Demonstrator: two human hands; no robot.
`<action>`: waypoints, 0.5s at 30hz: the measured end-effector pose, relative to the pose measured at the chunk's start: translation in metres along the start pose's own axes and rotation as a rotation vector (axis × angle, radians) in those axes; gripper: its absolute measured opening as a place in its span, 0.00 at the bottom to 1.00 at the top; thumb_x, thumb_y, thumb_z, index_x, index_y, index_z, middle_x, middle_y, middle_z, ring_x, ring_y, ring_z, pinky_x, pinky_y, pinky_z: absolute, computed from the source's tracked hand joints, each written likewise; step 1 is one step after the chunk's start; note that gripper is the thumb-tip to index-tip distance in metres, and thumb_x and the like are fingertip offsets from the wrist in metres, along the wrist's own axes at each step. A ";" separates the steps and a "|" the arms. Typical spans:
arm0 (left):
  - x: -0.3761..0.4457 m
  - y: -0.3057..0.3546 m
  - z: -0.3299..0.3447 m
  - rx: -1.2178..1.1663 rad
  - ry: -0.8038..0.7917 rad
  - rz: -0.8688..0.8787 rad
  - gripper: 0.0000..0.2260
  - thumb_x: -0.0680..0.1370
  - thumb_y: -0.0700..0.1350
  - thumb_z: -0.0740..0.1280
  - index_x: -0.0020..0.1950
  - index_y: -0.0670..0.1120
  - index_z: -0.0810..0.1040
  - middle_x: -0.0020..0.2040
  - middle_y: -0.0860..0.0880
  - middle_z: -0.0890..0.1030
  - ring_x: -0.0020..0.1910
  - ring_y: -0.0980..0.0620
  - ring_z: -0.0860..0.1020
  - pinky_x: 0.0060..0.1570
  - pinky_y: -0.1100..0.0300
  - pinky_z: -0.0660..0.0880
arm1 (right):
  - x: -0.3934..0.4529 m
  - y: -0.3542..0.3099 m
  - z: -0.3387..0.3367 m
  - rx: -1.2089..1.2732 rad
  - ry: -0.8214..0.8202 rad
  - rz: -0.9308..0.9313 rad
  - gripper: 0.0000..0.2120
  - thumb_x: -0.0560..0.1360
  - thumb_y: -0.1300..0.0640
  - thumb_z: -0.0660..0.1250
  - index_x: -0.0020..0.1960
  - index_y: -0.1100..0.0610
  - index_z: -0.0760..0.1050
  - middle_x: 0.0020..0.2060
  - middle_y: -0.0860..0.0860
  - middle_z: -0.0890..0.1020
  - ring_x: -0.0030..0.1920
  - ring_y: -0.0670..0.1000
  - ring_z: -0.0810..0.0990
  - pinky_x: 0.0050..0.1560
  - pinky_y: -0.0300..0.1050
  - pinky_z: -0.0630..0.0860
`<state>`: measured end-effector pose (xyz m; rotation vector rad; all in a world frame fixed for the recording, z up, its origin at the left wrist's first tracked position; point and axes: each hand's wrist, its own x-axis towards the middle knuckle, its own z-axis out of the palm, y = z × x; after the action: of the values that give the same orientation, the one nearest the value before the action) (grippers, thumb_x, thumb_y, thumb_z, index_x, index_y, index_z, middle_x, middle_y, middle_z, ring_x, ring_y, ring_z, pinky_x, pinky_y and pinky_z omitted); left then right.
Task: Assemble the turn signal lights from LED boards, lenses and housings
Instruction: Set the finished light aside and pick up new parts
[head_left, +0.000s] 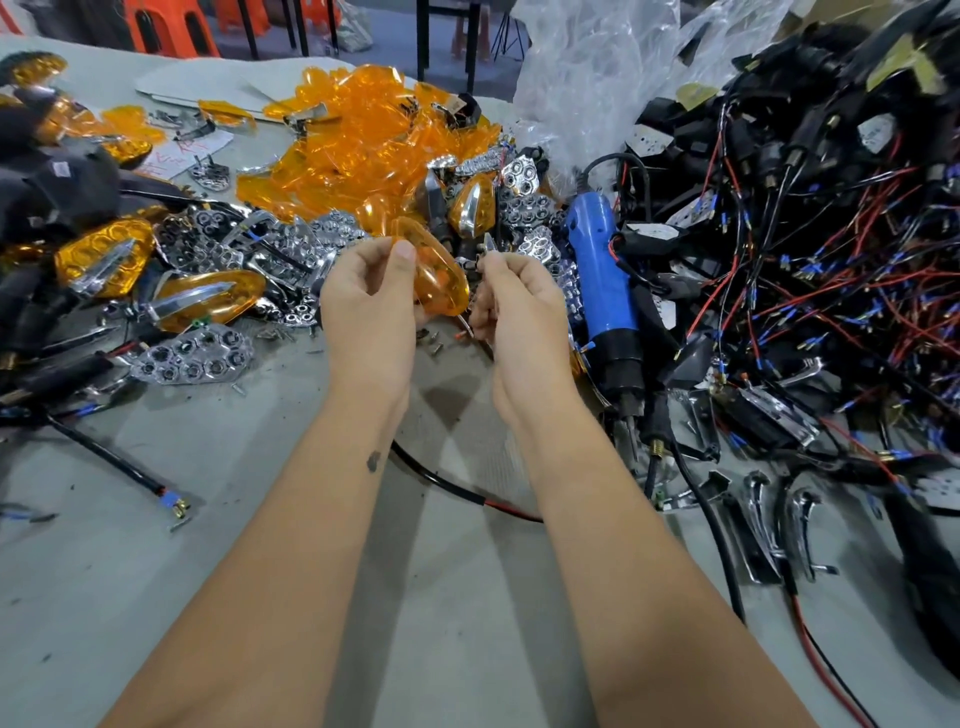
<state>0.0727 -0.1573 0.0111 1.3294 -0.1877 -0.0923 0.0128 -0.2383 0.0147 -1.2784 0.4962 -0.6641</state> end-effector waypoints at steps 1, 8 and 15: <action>0.000 0.000 -0.001 -0.046 -0.019 -0.038 0.03 0.82 0.42 0.65 0.51 0.48 0.78 0.47 0.47 0.83 0.45 0.48 0.82 0.47 0.51 0.82 | 0.000 -0.001 -0.001 0.019 -0.022 -0.014 0.07 0.82 0.55 0.63 0.47 0.55 0.75 0.27 0.44 0.72 0.28 0.43 0.69 0.30 0.35 0.68; -0.004 0.001 -0.003 -0.105 -0.152 -0.105 0.12 0.75 0.30 0.69 0.56 0.40 0.76 0.49 0.44 0.84 0.46 0.49 0.82 0.48 0.56 0.80 | 0.000 -0.004 -0.004 -0.046 -0.175 -0.030 0.14 0.84 0.56 0.60 0.41 0.54 0.77 0.27 0.45 0.73 0.28 0.44 0.69 0.29 0.34 0.67; -0.004 0.002 -0.002 -0.090 -0.126 -0.092 0.08 0.75 0.34 0.71 0.48 0.46 0.77 0.44 0.48 0.83 0.44 0.50 0.81 0.50 0.52 0.80 | 0.004 -0.010 -0.007 -0.162 -0.072 -0.175 0.09 0.82 0.59 0.62 0.45 0.54 0.76 0.32 0.45 0.76 0.33 0.41 0.73 0.37 0.35 0.72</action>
<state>0.0691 -0.1543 0.0118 1.2427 -0.2262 -0.2601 0.0093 -0.2469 0.0227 -1.5061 0.3879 -0.7320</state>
